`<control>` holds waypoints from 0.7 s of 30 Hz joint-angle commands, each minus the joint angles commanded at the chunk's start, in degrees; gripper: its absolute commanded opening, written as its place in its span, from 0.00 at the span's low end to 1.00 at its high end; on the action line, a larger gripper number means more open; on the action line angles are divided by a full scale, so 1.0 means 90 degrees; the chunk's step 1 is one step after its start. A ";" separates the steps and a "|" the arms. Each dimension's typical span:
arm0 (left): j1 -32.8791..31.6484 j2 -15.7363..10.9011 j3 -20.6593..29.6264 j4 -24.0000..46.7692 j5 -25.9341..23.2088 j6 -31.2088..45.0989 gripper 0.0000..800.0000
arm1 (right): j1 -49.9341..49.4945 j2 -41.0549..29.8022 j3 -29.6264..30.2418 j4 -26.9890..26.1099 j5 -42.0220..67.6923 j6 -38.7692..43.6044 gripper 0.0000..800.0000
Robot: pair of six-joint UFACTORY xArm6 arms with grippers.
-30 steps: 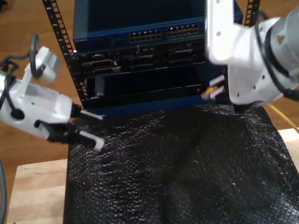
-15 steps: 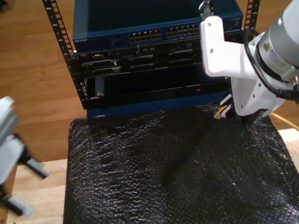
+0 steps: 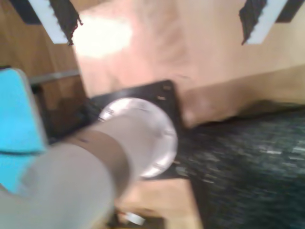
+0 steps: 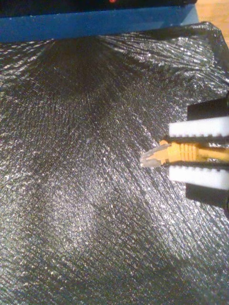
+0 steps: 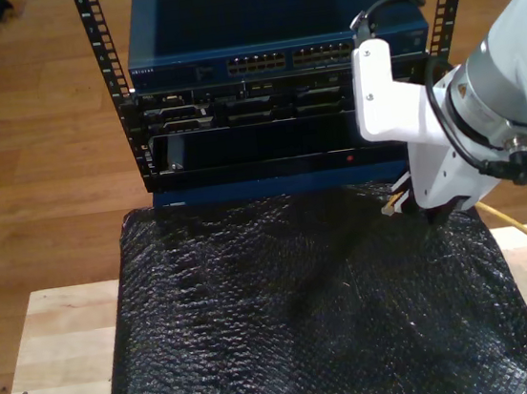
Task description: Grab the cable and plug it in
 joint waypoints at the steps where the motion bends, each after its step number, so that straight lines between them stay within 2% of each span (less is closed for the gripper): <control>1: 0.0156 -0.0010 0.0107 0.0078 -0.0186 0.0156 1.00 | 0.0000 0.0000 0.0010 0.0000 0.0000 0.0000 0.00; 6: 0.1026 -0.0020 0.0967 0.0654 -0.1211 0.0918 1.00 | -0.0010 0.0000 0.0020 0.0000 0.0059 0.0000 0.00; 8: 0.1319 -0.0020 0.1162 0.0869 -0.1387 0.1250 1.00 | -0.0020 0.0000 0.0029 0.0000 0.0098 0.0000 0.00; 14: 0.1875 -0.0107 0.1338 0.0947 -0.1416 0.1885 1.00 | -0.0020 0.0000 0.0029 0.0010 0.0107 0.0010 0.00; 21: 0.2032 -0.0498 0.1973 0.1065 -0.1426 0.2100 1.00 | -0.0020 0.0000 0.0068 0.0000 0.0127 0.0010 0.00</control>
